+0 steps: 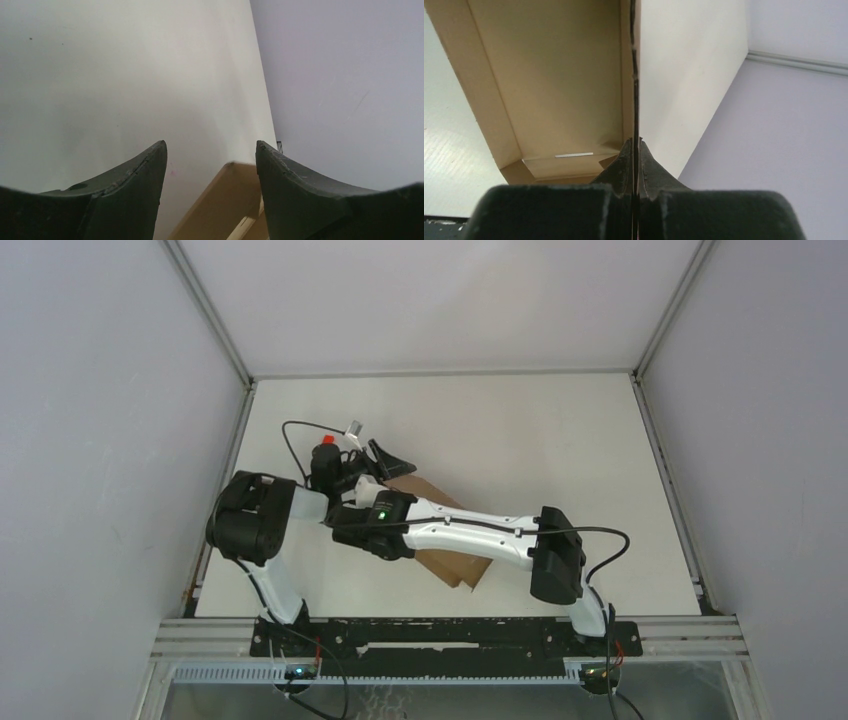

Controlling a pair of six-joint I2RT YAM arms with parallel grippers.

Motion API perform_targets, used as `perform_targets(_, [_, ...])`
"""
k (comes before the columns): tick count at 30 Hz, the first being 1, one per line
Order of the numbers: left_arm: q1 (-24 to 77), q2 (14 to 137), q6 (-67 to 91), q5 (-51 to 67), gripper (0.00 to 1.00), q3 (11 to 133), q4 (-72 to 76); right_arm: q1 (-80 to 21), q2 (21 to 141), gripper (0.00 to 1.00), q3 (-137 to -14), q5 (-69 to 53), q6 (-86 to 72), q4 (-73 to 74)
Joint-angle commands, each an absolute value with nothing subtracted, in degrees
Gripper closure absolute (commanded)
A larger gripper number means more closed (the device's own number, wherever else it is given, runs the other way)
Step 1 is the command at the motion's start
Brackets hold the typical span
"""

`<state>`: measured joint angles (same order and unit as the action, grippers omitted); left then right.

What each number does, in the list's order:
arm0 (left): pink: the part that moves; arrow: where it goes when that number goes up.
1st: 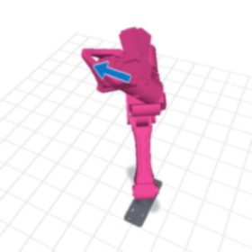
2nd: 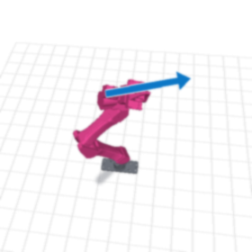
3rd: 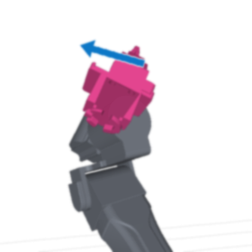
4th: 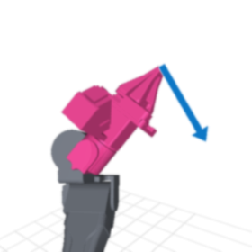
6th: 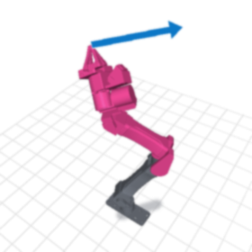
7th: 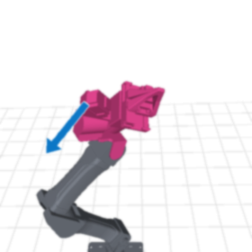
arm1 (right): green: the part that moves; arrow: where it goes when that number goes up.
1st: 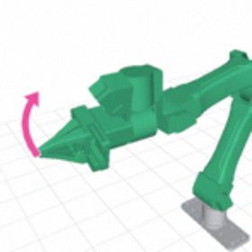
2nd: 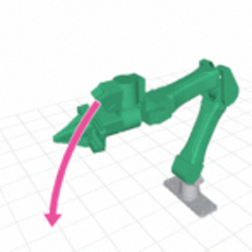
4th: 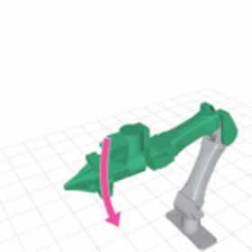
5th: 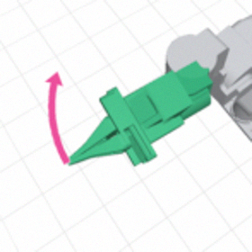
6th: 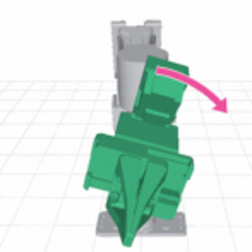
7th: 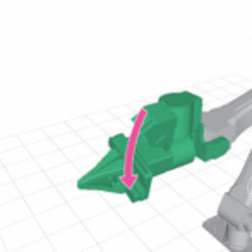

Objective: Fold the paper box
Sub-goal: Fold the paper box at the center of the board.

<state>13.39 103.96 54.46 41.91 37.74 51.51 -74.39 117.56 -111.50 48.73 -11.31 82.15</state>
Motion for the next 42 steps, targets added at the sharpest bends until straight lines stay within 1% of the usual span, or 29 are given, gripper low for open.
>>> perform_targets(1, [13.6,101.0,51.6,41.3,0.30,36.8,50.9,-73.9,117.4,1.00,-113.5,57.5,-15.7,86.3])
perform_targets(4, [13.6,99.8,50.8,40.9,0.30,36.6,49.5,-72.7,118.1,1.00,-111.0,63.5,-16.5,87.7])
perform_targets(7, [13.3,97.8,49.2,40.1,0.30,36.3,46.5,-71.8,119.9,1.00,-110.9,69.1,-21.3,91.7])
perform_targets(11, [12.8,94.8,47.3,39.0,0.30,35.8,42.9,-70.7,121.0,1.00,-107.5,76.6,-23.5,92.1])
perform_targets(18, [12.7,87.9,42.5,35.3,0.31,34.0,32.9,-68.9,122.2,1.00,-107.9,75.3,-26.4,91.9])
perform_targets(21, [13.0,84.6,40.0,32.2,0.37,33.0,26.2,-68.4,121.1,1.00,-109.1,72.9,-26.6,91.6])
perform_targets(23, [13.8,83.0,40.5,31.5,0.50,31.8,24.5,-68.1,120.1,1.00,-109.4,72.0,-25.5,90.6])
perform_targets(24, [14.5,82.4,41.4,31.6,0.55,31.2,24.5,-68.0,119.7,1.00,-109.4,71.7,-24.7,89.8])
perform_targets(25, [15.3,81.8,42.6,31.4,0.57,30.4,24.7,-68.0,119.3,1.00,-109.4,71.4,-24.1,89.1])
perform_targets(27, [18.0,80.7,46.0,31.3,0.63,28.8,27.5,-67.9,118.8,1.00,-109.2,70.0,-22.6,87.3])
perform_targets(30, [23.5,81.6,52.4,29.9,0.66,28.2,33.6,-67.9,118.5,1.00,-109.1,69.2,-21.8,86.5])
perform_targets(32, [26.8,84.3,57.5,28.4,0.68,28.3,40.7,-68.0,118.5,1.00,-109.2,68.8,-21.7,86.4])
perform_targets(35, [30.3,89.9,66.2,26.4,0.68,28.5,53.5,-68.3,118.6,1.00,-109.4,68.3,-21.6,86.3])
perform_targets(37, [32.0,93.9,69.5,25.2,0.68,29.3,59.0,-68.4,118.9,1.00,-110.1,68.3,-22.1,87.0])
perform_targets(42, [34.6,98.3,71.6,21.9,0.68,29.4,62.2,-68.2,118.8,1.00,-110.2,68.3,-22.8,88.2])
